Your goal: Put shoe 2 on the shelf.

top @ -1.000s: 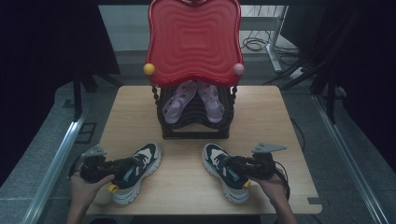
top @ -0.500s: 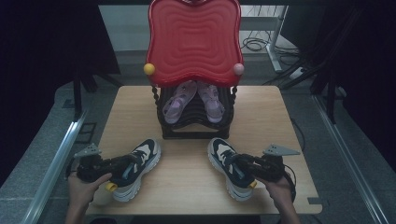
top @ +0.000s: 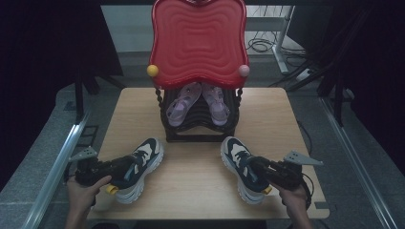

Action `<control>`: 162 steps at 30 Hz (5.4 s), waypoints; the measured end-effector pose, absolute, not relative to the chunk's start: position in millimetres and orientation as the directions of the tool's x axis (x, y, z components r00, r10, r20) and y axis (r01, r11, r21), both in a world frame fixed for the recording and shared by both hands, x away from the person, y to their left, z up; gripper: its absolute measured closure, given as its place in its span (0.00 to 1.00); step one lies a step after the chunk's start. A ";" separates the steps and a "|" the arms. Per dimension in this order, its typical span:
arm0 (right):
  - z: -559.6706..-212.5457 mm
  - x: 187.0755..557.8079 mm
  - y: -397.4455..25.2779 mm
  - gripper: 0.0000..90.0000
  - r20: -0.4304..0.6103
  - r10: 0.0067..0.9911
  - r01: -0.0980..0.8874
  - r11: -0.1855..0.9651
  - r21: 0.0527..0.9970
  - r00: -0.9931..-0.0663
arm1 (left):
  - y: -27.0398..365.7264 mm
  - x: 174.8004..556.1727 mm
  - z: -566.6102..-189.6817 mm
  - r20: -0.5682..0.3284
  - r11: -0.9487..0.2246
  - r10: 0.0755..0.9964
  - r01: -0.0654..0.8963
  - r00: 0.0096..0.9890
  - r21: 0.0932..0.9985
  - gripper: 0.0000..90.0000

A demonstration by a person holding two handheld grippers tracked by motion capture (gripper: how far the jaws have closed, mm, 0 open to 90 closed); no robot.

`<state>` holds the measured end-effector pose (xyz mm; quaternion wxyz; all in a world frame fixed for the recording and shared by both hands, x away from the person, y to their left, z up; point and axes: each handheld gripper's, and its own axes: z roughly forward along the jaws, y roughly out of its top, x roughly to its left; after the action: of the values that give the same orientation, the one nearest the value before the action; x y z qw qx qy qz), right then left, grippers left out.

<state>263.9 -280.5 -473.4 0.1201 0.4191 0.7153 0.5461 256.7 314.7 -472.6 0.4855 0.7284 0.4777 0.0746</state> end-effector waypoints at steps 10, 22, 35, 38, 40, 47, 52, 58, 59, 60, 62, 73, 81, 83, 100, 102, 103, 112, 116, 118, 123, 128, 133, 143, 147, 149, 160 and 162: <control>-469.0 258.3 -299.9 0.79 0.305 0.759 0.422 -0.043 0.905 -0.576 | 321.9 253.4 -468.4 -0.389 0.016 0.765 0.588 0.514 0.809 0.77; -466.8 257.0 -313.4 0.79 0.336 0.774 0.383 -0.132 0.914 -0.536 | 323.4 253.1 -466.7 -0.400 0.053 0.767 0.572 0.502 0.818 0.77; -451.1 255.0 -334.3 0.79 0.335 0.817 0.318 -0.198 0.927 -0.469 | 331.1 259.0 -451.3 -0.400 0.094 0.776 0.539 0.487 0.837 0.77; -446.7 257.6 -335.7 0.79 0.330 0.823 0.303 -0.204 0.931 -0.461 | 333.2 261.3 -444.6 -0.392 0.099 0.779 0.521 0.489 0.848 0.77; -442.8 259.3 -335.0 0.79 0.329 0.825 0.291 -0.209 0.933 -0.460 | 334.1 263.1 -439.2 -0.386 0.101 0.781 0.510 0.491 0.854 0.77; -422.8 267.5 -336.0 0.79 0.315 0.827 0.246 -0.221 0.944 -0.466 | 336.1 270.1 -419.4 -0.371 0.111 0.781 0.474 0.502 0.874 0.77; -407.5 272.8 -332.9 0.79 0.300 0.824 0.217 -0.221 0.951 -0.480 | 332.2 273.9 -405.9 -0.350 0.106 0.782 0.443 0.516 0.890 0.77; -395.1 277.1 -332.2 0.79 0.282 0.827 0.192 -0.214 0.958 -0.486 | 328.7 279.1 -393.8 -0.334 0.101 0.782 0.423 0.525 0.901 0.77; -393.6 277.4 -332.2 0.79 0.285 0.826 0.192 -0.217 0.957 -0.487 | 329.0 279.4 -391.6 -0.331 0.103 0.785 0.417 0.523 0.903 0.77; -392.7 278.1 -332.4 0.79 0.284 0.826 0.190 -0.217 0.958 -0.487 | 329.3 279.4 -389.2 -0.327 0.105 0.789 0.410 0.521 0.906 0.77; -391.1 279.8 -332.6 0.79 0.290 0.822 0.192 -0.223 0.956 -0.490 | 330.2 279.7 -384.6 -0.320 0.106 0.792 0.399 0.520 0.911 0.77; -378.0 287.5 -331.1 0.79 0.290 0.816 0.173 -0.234 0.957 -0.500 | 334.6 280.4 -367.0 -0.314 0.135 0.802 0.357 0.508 0.924 0.77; -363.3 292.7 -326.6 0.79 0.270 0.820 0.153 -0.223 0.963 -0.504 | 332.3 286.2 -353.0 -0.304 0.146 0.803 0.326 0.512 0.934 0.77; -360.2 294.0 -325.9 0.79 0.269 0.822 0.142 -0.229 0.963 -0.502 | 331.5 288.9 -349.3 -0.302 0.145 0.803 0.322 0.514 0.936 0.77; -336.9 304.3 -323.1 0.79 0.243 0.831 0.106 -0.220 0.970 -0.501 | 333.2 308.5 -327.8 -0.304 0.162 0.805 0.304 0.510 0.939 0.77; -334.4 306.8 -322.1 0.79 0.257 0.820 0.111 -0.233 0.966 -0.512 | 333.4 310.0 -325.0 -0.301 0.161 0.809 0.301 0.506 0.940 0.77; -333.3 308.2 -321.8 0.79 0.263 0.814 0.112 -0.240 0.964 -0.518 | 333.7 310.9 -323.9 -0.299 0.160 0.810 0.301 0.504 0.940 0.77; -321.5 317.5 -320.2 0.79 0.277 0.809 0.103 -0.263 0.959 -0.517 | 330.0 316.9 -312.9 -0.280 0.149 0.821 0.287 0.497 0.946 0.77; -316.2 320.3 -320.5 0.79 0.278 0.812 0.095 -0.269 0.959 -0.513 | 327.1 319.0 -306.1 -0.270 0.146 0.823 0.274 0.500 0.951 0.77; -313.7 321.5 -320.8 0.79 0.283 0.811 0.096 -0.273 0.957 -0.512 | 325.6 319.9 -302.7 -0.266 0.145 0.825 0.269 0.499 0.952 0.77; -307.2 323.3 -320.7 0.79 0.285 0.810 0.090 -0.279 0.956 -0.512 | 323.8 322.6 -295.5 -0.265 0.150 0.827 0.259 0.496 0.954 0.77; -299.3 324.8 -320.0 0.78 0.282 0.807 0.085 -0.280 0.956 -0.519 | 322.8 325.8 -289.1 -0.285 0.172 0.809 0.257 0.514 0.951 0.77; -290.8 326.2 -318.4 0.78 0.278 0.806 0.079 -0.278 0.957 -0.523 | 319.9 327.9 -279.9 -0.277 0.169 0.811 0.247 0.516 0.954 0.77; -274.5 329.4 -313.9 0.78 0.280 0.790 0.067 -0.292 0.954 -0.545 | 317.1 331.0 -266.6 -0.295 0.194 0.796 0.239 0.529 0.951 0.77; -270.1 332.6 -312.1 0.78 0.285 0.784 0.070 -0.297 0.952 -0.552 | 316.0 332.6 -262.0 -0.290 0.191 0.802 0.236 0.522 0.953 0.77; -267.7 333.8 -310.6 0.78 0.285 0.781 0.069 -0.298 0.952 -0.556 | 315.6 333.3 -259.6 -0.290 0.192 0.802 0.235 0.522 0.953 0.77; -249.7 340.1 -299.8 0.78 0.276 0.771 0.066 -0.293 0.954 -0.574 | 310.7 339.2 -243.7 -0.296 0.205 0.791 0.223 0.536 0.953 0.77; -245.3 342.0 -296.9 0.78 0.274 0.769 0.062 -0.293 0.954 -0.577 | 308.8 342.0 -240.7 -0.304 0.214 0.784 0.224 0.540 0.951 0.77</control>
<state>342.0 -296.9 -245.3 0.2504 0.3855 0.5391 0.7057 342.0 308.8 -240.7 0.6509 0.5886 0.4284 0.2151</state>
